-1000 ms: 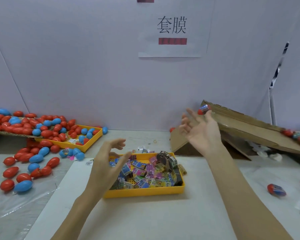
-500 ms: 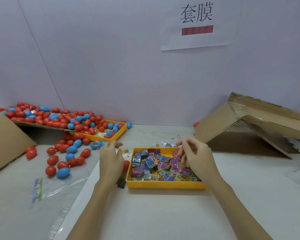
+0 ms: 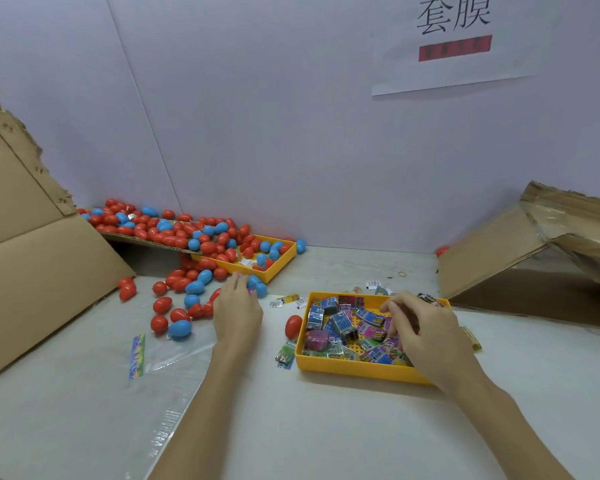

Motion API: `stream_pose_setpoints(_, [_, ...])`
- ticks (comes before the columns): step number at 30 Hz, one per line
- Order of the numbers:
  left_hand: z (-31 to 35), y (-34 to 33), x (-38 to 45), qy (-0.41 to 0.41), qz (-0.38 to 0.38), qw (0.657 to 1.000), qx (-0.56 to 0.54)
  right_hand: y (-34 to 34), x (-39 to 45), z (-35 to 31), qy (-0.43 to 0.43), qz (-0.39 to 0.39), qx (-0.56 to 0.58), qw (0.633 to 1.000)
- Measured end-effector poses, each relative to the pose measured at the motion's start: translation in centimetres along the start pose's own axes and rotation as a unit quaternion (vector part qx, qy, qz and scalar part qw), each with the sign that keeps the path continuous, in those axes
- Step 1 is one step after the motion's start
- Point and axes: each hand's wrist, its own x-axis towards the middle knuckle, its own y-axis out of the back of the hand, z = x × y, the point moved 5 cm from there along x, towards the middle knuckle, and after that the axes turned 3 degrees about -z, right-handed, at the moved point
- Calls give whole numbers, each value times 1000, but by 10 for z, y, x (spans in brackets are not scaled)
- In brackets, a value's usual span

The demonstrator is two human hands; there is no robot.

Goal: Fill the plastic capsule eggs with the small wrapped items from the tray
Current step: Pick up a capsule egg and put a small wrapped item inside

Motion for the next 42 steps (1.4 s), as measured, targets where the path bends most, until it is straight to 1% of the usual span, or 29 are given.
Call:
stream_pose_setpoints(3, [-3,-6,7,3,-25,999,37,-1,0,0,-2,-2,-6,1000])
stream_pose_setpoints(6, [0,-2,19,0,6,998,67,-1,0,1,-9,-4,3,1000])
stream_pose_setpoints(8, [4,1,34,-25,26,996,81,-1,0,3,-14,-4,5,1000])
stream_pose_setpoints(9, [8,1,43,-45,21,996,77,-1,0,3,-15,-4,4,1000])
stream_pose_setpoints(12, [17,-4,70,-100,-39,993,55,-3,1,3,-16,-8,6,1000])
stream_pose_setpoints(14, [19,-13,84,-111,-99,988,49,-4,1,4,-20,-14,5,1000])
stream_pose_setpoints(16, [19,-22,94,-113,-142,983,37,-4,0,5,-19,-15,4,1000])
stream_pose_setpoints(21, [36,-36,112,-152,-160,975,19,-6,2,7,-17,-6,-8,1000])
stream_pose_setpoints(24, [49,-48,118,-167,-199,964,59,-8,3,10,-21,-4,-12,1000])
stream_pose_setpoints(30, [59,-62,127,-123,-241,954,126,-9,4,14,-18,4,-19,1000])
stream_pose_setpoints(33, [59,-65,125,-114,-220,957,152,-10,5,15,-17,7,-17,1000])
stream_pose_setpoints(34, [60,-63,123,-116,-195,962,153,-10,5,16,-18,8,-18,1000])
stream_pose_setpoints(36, [62,-54,118,-127,-111,974,150,-10,4,17,-20,10,-21,1000])
stream_pose_setpoints(38, [63,-41,110,-137,-30,982,124,-10,4,17,-18,12,-27,999])
stream_pose_setpoints(40, [65,-27,98,-150,21,985,85,-10,4,17,-11,7,-39,999])
stream_pose_setpoints(42, [69,-13,80,-163,51,985,33,-14,4,17,-2,-37,-61,997])
